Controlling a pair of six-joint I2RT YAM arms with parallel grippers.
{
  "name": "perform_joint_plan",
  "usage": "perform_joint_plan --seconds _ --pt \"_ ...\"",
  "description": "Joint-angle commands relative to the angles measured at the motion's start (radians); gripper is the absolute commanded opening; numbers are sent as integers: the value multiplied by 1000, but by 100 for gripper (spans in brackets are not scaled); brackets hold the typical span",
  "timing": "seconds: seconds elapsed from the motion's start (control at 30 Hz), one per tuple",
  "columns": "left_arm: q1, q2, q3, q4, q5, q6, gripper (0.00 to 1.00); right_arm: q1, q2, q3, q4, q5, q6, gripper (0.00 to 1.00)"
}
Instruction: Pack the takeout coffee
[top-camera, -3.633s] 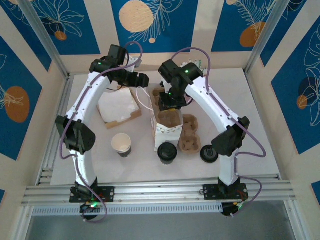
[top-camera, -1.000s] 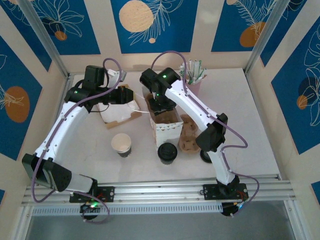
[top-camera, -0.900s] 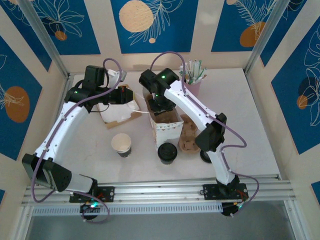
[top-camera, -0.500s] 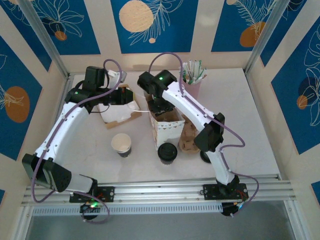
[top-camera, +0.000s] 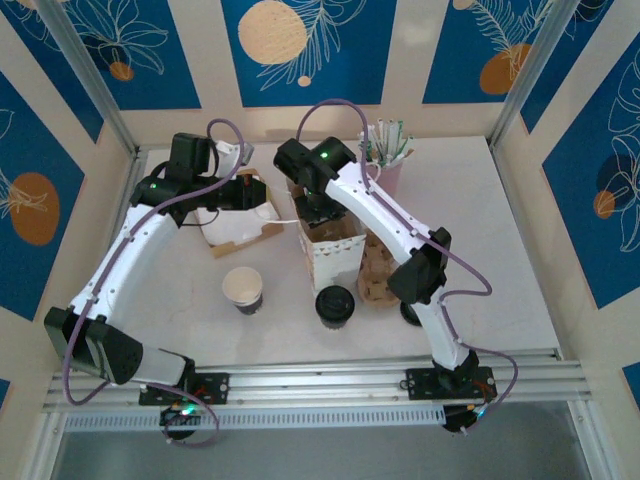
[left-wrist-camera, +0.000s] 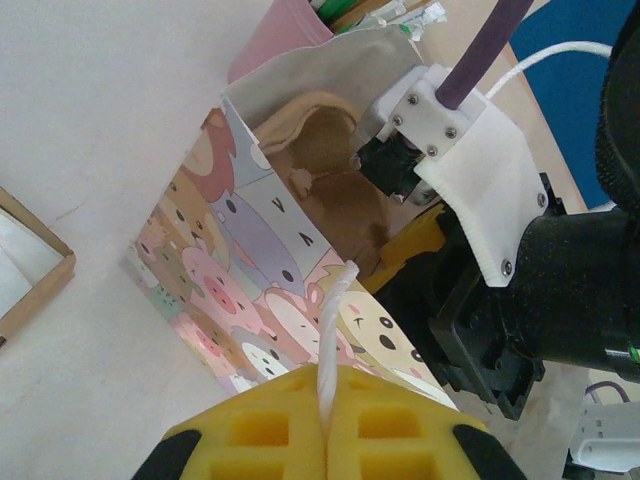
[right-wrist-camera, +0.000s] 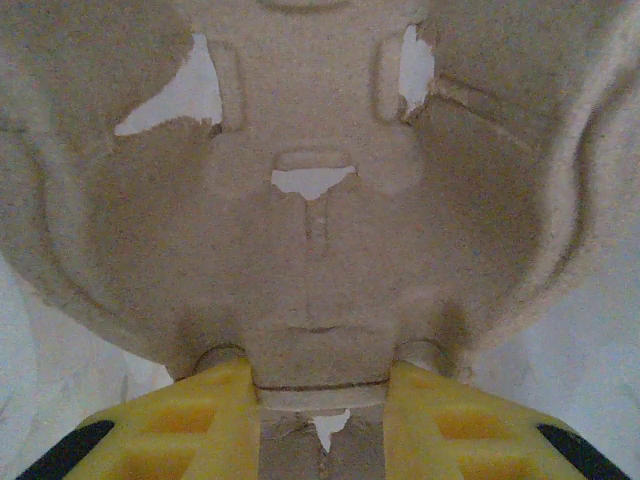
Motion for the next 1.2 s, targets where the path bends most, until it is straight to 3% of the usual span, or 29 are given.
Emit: perform_joint_plan --seconds 0.0,1.17 --pt "11 -17 -12 11 21 14 0 15 -8 10 -154 22 10 34" --pt "12 -29 -34 -9 -23 42 0 -36 52 -143 -86 -178 8 35"
